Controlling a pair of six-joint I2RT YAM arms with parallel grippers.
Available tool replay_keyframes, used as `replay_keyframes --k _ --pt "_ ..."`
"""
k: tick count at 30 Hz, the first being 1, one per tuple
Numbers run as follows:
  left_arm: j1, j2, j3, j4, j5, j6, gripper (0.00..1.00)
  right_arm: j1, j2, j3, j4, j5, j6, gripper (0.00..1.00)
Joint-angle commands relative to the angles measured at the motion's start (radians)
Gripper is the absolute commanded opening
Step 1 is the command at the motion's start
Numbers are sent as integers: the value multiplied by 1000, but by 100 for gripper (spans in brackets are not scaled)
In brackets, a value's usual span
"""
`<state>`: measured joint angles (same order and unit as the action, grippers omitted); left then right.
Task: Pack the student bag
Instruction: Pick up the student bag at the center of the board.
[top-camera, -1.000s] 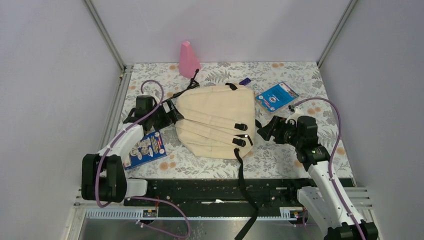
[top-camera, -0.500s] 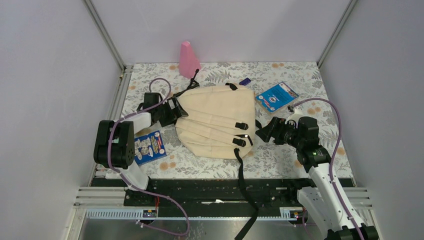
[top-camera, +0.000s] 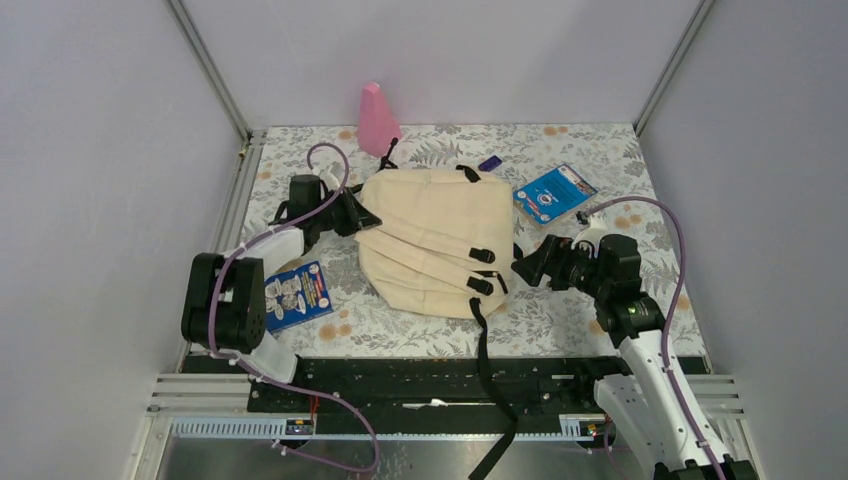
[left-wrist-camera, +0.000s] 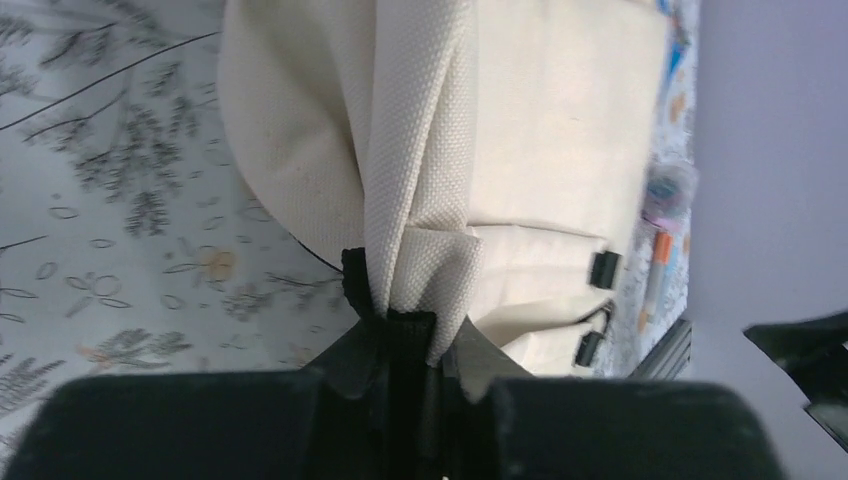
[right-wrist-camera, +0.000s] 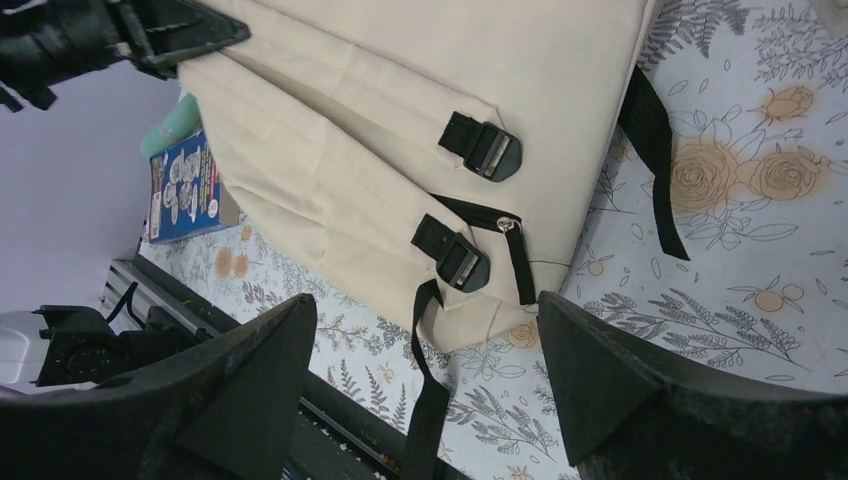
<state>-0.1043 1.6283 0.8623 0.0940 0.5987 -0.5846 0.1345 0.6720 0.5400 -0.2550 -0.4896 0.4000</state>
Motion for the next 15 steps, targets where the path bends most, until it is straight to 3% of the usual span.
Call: replay_keyframes --k 1,7,15 --pt "-35 -223 18 64 40 -5 0 -4 -23 53 -9 -10 -48 88" --pt "-54 -395 120 14 -12 -154 0 48 -2 116 3 64 -80 88" --pt "-60 -435 182 99 -2 -326 0 412 106 231 128 386 -143 88"
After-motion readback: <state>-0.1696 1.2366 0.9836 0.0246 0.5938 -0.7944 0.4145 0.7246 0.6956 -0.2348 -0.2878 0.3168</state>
